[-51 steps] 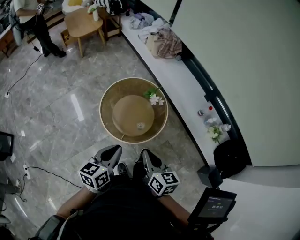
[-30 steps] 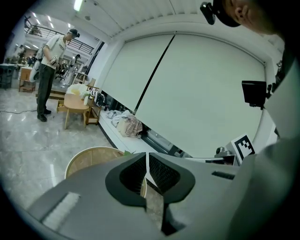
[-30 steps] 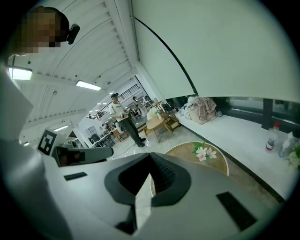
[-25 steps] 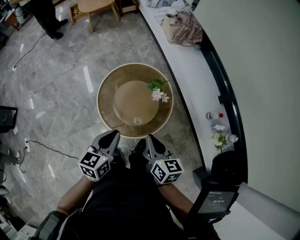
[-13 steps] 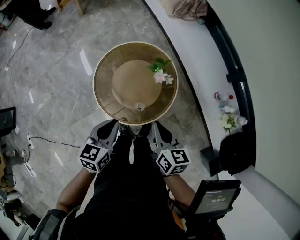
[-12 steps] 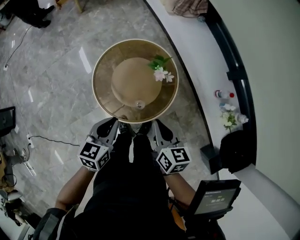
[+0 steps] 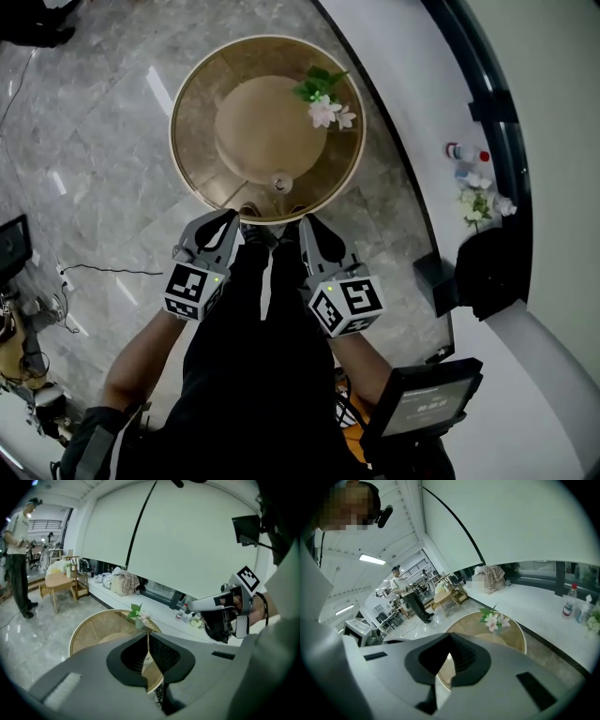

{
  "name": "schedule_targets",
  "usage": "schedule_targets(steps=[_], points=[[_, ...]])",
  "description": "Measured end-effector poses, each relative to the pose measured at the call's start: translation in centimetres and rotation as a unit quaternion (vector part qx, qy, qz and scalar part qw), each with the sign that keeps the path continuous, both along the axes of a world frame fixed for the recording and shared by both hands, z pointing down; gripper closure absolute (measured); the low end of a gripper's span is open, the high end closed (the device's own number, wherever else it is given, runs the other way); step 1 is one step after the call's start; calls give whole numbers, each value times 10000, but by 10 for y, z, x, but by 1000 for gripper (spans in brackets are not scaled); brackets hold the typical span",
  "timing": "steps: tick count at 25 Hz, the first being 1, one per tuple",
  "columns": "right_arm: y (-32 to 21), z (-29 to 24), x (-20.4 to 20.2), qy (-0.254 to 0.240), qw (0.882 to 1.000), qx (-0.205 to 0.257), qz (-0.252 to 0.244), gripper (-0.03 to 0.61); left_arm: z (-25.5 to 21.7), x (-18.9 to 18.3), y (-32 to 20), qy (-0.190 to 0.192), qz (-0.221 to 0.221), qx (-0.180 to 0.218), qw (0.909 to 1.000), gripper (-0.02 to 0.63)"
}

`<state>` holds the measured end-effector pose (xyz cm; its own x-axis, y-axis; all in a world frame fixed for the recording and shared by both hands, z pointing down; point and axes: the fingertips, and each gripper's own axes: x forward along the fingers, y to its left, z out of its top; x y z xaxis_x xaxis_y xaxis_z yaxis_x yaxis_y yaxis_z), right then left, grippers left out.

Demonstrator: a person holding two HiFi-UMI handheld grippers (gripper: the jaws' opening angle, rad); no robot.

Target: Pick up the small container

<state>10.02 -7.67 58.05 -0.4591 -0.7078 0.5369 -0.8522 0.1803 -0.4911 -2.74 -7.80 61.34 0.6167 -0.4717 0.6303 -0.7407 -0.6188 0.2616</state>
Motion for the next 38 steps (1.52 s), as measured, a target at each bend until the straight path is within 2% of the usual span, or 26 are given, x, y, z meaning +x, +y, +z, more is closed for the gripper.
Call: schedule_targets(steps=[5,9,14,16,17,19,22,26,32,38], points=[[-4,15,6,87,9999,6,97,581,25,10,-4,-289,434,435,9977,606],[-6,33,15,109,9998,-57,167,581,51,17,-4,-675,838,731,9915,612],[-5,50,20,136,9996,-173,182,580,75,27,-8,-474,835,638,9933,611],[-5,59,21,117,9995,-226,193,581,90,32,-6,-527,1005,608,9917,604],[-4,63,21,105,9994,-254,198,581,100,35,-5,-593,1114,594,9902,586],[-4,70,22,83,9993,-308,205,581,122,39,-2,-704,1308,540,9874,506],[-3,78,23,60,9991,-363,213,581,150,44,-1,-784,1491,443,9847,443],[1,90,28,75,9987,-459,204,581,171,56,0,-846,1775,410,9796,411],[9,107,29,10,9976,-658,206,581,205,71,9,-1000,2176,288,9705,325],[16,123,27,-20,9966,-794,199,581,242,84,8,-1179,2406,261,9631,272]])
